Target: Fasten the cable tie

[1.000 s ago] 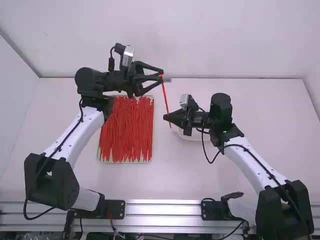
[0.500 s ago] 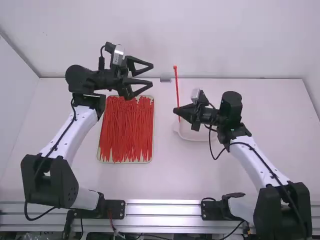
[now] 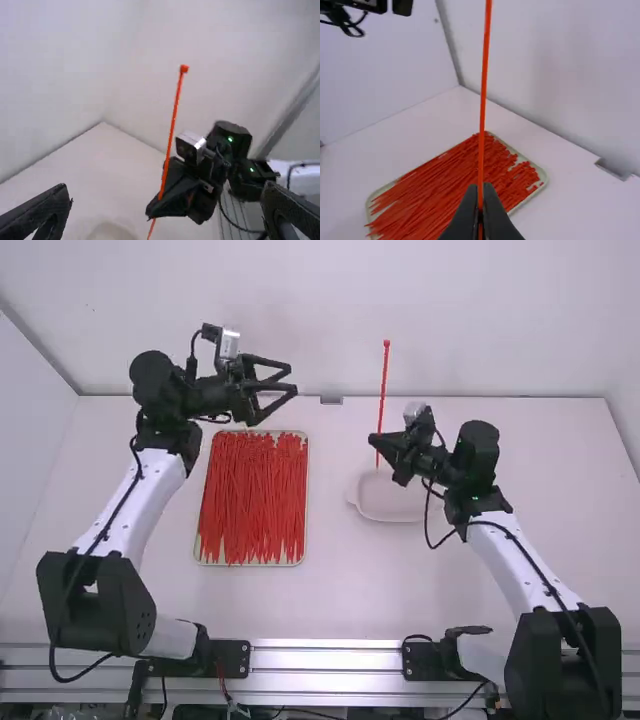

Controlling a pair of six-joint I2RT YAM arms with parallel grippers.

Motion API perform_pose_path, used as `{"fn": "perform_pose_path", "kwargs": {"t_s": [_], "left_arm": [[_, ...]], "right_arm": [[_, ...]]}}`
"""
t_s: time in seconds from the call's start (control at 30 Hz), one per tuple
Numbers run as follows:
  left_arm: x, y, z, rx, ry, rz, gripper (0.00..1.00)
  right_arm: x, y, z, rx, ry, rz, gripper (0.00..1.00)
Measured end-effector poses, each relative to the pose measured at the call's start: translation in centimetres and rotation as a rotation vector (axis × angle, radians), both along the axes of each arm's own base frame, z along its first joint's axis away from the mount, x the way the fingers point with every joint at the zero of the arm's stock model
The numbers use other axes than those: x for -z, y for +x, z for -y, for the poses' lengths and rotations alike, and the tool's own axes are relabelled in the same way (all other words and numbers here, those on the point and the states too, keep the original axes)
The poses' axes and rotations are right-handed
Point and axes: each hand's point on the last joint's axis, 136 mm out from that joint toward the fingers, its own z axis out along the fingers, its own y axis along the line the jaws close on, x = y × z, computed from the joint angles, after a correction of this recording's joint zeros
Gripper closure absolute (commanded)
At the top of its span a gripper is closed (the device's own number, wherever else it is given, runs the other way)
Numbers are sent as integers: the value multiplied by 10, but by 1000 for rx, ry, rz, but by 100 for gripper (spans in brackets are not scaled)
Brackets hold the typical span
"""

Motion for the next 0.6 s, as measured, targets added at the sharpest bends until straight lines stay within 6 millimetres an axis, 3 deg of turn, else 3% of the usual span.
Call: {"fn": "perform_pose_path", "kwargs": {"t_s": [0.6], "left_arm": [[-5, 45, -22, -332, 128, -131, 1]], "right_arm": [[18, 43, 25, 408, -26, -110, 100]]}}
